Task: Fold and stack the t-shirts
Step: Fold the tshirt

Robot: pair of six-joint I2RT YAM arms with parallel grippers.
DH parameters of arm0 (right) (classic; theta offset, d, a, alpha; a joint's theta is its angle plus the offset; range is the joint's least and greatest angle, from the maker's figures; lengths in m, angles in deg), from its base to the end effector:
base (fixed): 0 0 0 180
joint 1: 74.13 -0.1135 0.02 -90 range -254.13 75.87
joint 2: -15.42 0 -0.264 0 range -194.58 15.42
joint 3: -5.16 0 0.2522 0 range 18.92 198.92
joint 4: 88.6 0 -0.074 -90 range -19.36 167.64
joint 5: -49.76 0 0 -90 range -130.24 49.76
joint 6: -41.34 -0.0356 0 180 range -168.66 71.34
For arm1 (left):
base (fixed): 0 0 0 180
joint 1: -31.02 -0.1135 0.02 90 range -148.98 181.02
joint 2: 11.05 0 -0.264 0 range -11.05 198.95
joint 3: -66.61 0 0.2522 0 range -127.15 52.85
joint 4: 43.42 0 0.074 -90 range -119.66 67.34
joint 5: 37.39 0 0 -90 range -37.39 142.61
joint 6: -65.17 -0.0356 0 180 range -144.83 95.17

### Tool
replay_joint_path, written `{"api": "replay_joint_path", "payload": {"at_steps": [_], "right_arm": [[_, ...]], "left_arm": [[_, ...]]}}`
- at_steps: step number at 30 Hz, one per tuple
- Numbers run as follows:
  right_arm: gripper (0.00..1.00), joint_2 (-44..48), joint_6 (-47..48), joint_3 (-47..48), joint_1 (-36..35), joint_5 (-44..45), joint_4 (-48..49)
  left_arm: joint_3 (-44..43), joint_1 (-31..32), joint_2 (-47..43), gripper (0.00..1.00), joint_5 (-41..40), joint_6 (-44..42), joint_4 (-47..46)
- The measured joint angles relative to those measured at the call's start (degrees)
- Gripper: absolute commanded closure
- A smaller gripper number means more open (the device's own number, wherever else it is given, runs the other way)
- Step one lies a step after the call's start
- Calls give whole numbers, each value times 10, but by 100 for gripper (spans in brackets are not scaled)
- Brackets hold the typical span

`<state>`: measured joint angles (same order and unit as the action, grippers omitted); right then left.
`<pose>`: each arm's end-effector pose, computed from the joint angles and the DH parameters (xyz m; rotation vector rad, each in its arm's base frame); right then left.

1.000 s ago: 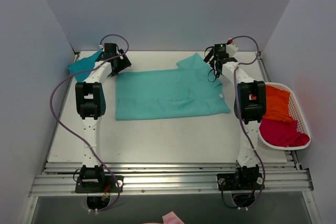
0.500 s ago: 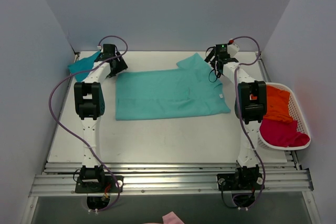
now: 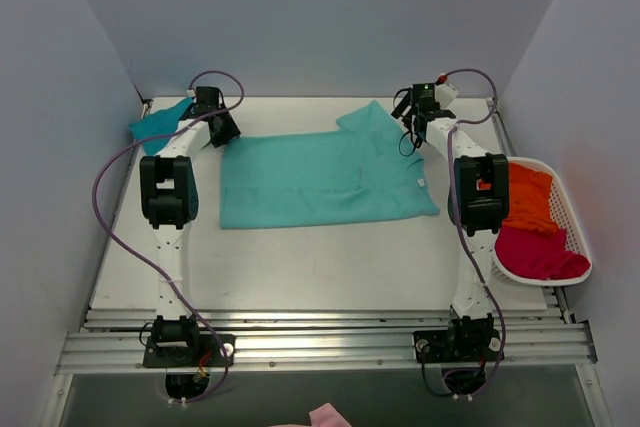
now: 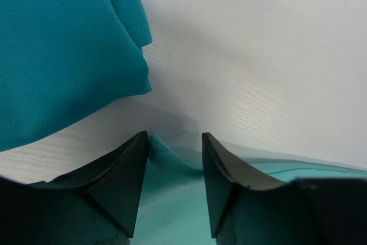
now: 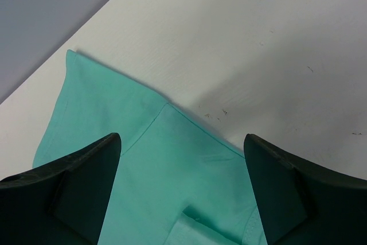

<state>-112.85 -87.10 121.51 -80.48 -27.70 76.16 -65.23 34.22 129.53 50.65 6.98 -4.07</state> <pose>0.5247 0.0506 0.2190 0.6949 1.9212 0.2674 0.5456 -0.0293 0.1613 -0.6142 2.3444 -0.2396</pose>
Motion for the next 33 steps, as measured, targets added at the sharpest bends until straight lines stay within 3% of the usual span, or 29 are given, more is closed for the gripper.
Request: {"api": "replay_joint_path", "payload": {"at_steps": [5,6,9,15,25,33], "right_arm": [[16,0,0,0,0,0,0],[16,0,0,0,0,0,0],[16,0,0,0,1,0,2],[16,-20,6,13,1,-46,69],[15,-215,20,204,1,-132,129],[14,-294,12,302,3,-163,186]], "left_arm": [[5,0,0,76,8,2,0],[5,0,0,87,10,1,2],[5,0,0,98,14,0,6],[5,1,0,98,18,0,6],[15,1,-2,98,34,0,-7],[36,1,-11,98,38,0,-28]]}}
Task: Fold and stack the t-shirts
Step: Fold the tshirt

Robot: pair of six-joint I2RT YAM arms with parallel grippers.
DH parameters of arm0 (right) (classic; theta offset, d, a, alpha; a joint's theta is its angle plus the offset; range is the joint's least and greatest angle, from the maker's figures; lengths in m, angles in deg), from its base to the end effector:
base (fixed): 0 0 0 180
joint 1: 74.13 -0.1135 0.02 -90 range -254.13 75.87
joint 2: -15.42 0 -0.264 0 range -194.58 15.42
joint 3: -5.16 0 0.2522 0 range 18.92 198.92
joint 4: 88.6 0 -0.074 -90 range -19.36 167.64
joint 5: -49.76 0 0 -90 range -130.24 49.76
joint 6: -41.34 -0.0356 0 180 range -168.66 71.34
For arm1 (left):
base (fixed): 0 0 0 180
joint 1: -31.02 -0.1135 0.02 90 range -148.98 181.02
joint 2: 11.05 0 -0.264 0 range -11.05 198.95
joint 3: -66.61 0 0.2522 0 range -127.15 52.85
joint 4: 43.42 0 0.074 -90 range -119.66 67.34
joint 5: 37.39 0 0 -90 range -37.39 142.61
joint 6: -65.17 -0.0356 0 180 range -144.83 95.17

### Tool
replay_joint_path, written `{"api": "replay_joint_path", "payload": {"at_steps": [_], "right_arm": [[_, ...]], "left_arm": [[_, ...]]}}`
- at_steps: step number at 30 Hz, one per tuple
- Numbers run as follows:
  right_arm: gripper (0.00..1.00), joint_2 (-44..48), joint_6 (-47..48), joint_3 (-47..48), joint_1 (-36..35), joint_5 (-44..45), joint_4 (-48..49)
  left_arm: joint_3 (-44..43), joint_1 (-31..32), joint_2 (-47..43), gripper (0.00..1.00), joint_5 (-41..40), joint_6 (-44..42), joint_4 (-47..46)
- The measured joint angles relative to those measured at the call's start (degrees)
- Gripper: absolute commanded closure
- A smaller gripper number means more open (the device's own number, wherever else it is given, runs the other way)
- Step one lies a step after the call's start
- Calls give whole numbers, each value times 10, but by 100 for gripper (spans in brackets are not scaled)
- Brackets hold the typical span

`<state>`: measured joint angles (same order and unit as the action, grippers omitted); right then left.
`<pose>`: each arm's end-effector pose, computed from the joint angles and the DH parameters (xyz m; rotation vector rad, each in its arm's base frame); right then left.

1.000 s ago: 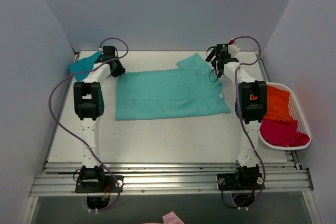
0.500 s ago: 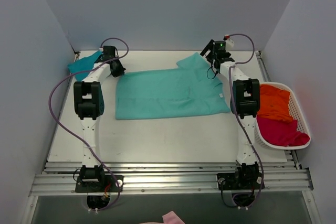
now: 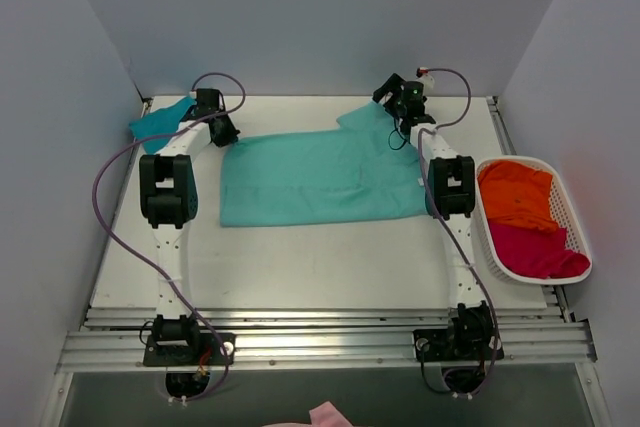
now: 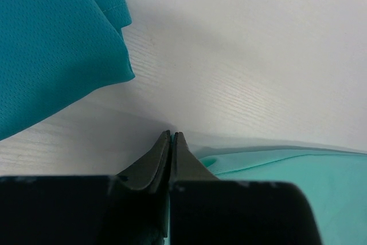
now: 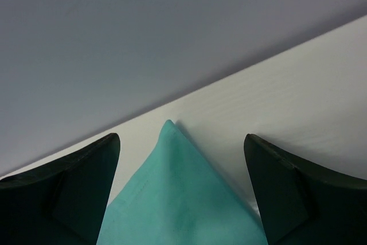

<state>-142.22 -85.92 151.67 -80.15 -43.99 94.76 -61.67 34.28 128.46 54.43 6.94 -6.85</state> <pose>0.6165 0.0674 0.1504 0.4217 1.6933 0.6145 0.5408 -0.0319 0.1546 -0.5838 2.3583 -0.3189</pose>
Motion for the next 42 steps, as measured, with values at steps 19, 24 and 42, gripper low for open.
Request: {"api": "replay_joint_path", "payload": {"at_steps": [19,24,42], "right_arm": [[46,-35,-2,34,-34,-12,26],[76,-35,6,27,-32,2,17],[100,-11,23,-15,-15,5,16]], "left_arm": [[9,0,-4,98,2,0,-6],[13,0,-7,98,3,0,-8],[16,-1,-8,98,13,-1,-16]]}}
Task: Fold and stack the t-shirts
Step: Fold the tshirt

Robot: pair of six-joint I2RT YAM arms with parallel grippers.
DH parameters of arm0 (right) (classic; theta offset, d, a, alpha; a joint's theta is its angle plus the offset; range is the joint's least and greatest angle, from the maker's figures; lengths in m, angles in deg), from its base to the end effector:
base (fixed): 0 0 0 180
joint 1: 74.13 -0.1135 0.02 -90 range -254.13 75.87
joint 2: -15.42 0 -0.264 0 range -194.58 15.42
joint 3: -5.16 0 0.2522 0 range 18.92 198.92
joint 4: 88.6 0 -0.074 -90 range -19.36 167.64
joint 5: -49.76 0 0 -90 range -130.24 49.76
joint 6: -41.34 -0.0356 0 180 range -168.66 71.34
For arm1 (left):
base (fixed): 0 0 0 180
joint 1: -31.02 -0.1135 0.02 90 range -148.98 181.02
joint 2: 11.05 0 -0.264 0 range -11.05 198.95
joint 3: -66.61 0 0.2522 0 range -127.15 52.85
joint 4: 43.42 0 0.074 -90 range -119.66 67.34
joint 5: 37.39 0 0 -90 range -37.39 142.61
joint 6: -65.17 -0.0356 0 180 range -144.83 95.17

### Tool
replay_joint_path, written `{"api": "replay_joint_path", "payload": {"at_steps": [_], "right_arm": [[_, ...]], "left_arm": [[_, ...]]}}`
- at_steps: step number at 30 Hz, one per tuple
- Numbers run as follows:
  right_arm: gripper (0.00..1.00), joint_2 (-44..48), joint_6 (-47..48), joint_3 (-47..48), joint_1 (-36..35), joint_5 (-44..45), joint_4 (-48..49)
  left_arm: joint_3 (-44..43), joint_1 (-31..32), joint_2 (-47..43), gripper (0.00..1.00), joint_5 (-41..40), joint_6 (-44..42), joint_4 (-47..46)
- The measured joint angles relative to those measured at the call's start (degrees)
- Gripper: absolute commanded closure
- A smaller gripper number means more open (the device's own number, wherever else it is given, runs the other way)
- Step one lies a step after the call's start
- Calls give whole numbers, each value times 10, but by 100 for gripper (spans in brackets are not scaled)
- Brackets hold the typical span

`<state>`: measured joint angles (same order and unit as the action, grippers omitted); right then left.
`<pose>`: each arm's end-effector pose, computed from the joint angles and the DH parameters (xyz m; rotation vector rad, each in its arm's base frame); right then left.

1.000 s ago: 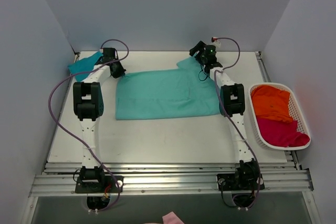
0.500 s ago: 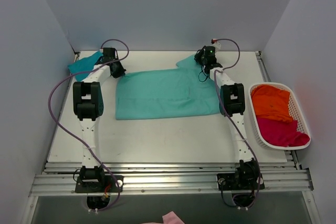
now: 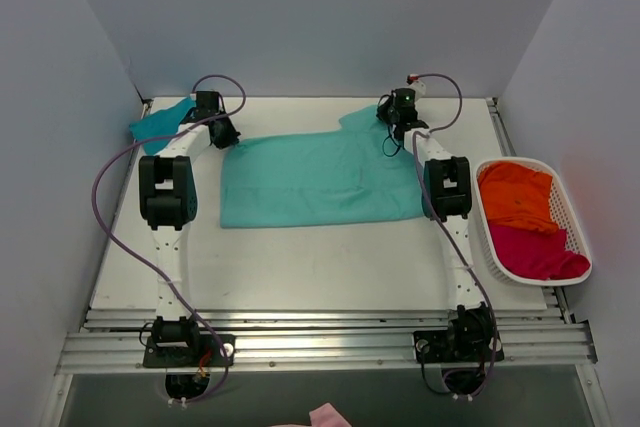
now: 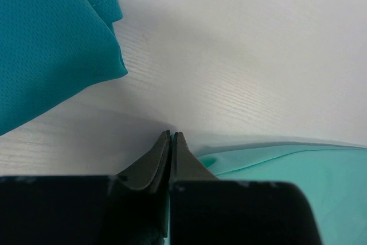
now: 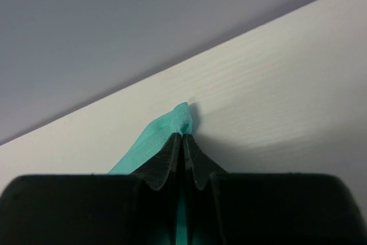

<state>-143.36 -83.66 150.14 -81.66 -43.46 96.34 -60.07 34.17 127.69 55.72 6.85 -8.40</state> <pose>0.6137 0.0831 0.1320 0.3771 1.7213 0.5932 0.5388 -0.0316 0.1547 -0.5712 2.3516 -0.3474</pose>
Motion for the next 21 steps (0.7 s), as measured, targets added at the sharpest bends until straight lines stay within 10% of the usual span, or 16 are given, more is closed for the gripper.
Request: {"api": "replay_joint_path", "payload": {"at_steps": [21], "right_arm": [[100,233,23,-222,0,0,23]], "left_arm": [[15,-3,-65,98,23,-27,20]]}}
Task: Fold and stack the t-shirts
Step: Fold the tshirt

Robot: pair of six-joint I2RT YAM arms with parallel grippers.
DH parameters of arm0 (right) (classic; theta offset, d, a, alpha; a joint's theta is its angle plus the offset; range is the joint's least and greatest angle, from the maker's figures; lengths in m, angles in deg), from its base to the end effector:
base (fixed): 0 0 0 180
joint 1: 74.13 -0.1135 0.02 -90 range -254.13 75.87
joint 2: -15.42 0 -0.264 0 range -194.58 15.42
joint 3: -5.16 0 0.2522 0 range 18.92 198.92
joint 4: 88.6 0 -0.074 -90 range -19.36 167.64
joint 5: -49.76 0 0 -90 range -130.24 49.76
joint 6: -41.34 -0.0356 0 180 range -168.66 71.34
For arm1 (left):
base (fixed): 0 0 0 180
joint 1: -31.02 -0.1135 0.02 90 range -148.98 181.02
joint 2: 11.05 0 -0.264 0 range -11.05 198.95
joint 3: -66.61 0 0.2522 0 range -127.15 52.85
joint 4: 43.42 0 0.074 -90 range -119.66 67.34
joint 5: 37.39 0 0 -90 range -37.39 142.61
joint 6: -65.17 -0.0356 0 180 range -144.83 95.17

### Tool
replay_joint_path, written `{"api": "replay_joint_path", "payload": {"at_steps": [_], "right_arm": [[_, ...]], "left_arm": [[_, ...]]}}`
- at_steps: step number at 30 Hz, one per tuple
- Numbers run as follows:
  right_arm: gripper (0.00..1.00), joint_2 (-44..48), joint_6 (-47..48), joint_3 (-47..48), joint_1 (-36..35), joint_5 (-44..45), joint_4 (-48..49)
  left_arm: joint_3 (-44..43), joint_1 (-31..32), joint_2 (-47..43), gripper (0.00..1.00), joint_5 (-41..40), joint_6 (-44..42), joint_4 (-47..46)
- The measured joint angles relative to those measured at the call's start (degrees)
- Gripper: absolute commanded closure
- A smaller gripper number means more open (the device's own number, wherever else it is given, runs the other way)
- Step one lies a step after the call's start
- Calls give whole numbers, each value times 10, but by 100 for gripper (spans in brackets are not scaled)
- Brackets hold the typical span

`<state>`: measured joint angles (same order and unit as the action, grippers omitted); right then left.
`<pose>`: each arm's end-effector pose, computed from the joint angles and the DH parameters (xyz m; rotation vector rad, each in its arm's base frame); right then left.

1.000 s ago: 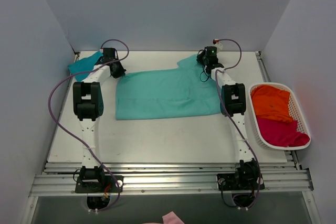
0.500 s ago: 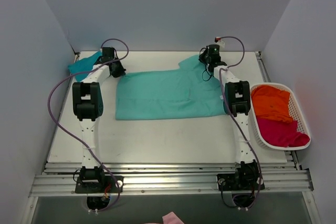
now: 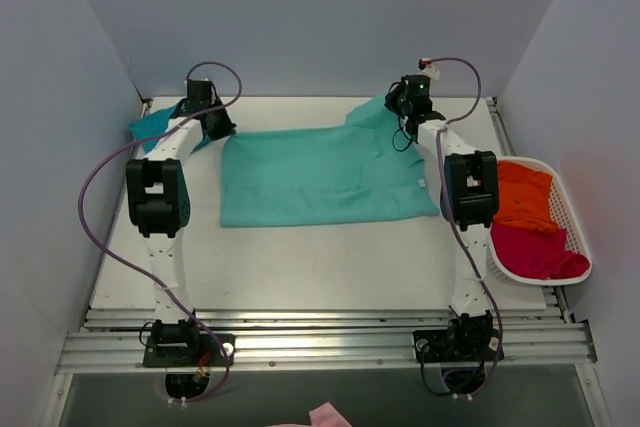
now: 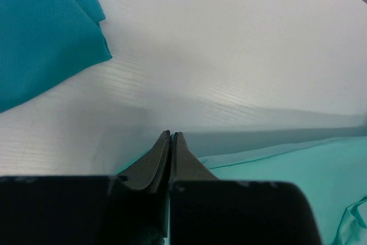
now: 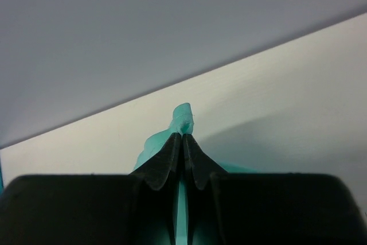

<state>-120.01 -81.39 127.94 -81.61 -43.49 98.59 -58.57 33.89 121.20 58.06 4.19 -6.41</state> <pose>0.5581 0.0753 0.2331 0.3284 1.6665 0.5758 0.5256 -0.0297 0.2017 -0.4892 2.3174 -0.3840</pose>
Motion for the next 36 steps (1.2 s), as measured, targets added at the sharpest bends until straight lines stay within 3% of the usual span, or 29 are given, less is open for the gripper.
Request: {"api": "replay_joint_path", "payload": {"at_steps": [20,24,25,26,27,28,29,36], "right_arm": [[100,283,0,-329,-13,9,41],[100,392,-4,-455,-48,52,43],[94,420,-9,-491,-61,67,46],[80,449,-16,-527,-75,84,44],[22,474,-26,-561,-88,103,42],[0,497,-43,-596,-99,120,38],[0,513,-54,-623,-117,142,29],[0,504,-121,-661,-129,243,-73]], "left_arm": [[247,3,-199,98,-5,-10,-36],[335,14,-255,98,-29,-9,-50],[367,20,-276,96,-41,-8,-55],[396,26,-296,90,-56,-7,-55],[426,34,-317,71,-72,-3,-55],[448,41,-331,16,-86,2,-55],[464,47,-341,3,-100,6,-54],[534,51,-369,6,-185,66,-50]]}}
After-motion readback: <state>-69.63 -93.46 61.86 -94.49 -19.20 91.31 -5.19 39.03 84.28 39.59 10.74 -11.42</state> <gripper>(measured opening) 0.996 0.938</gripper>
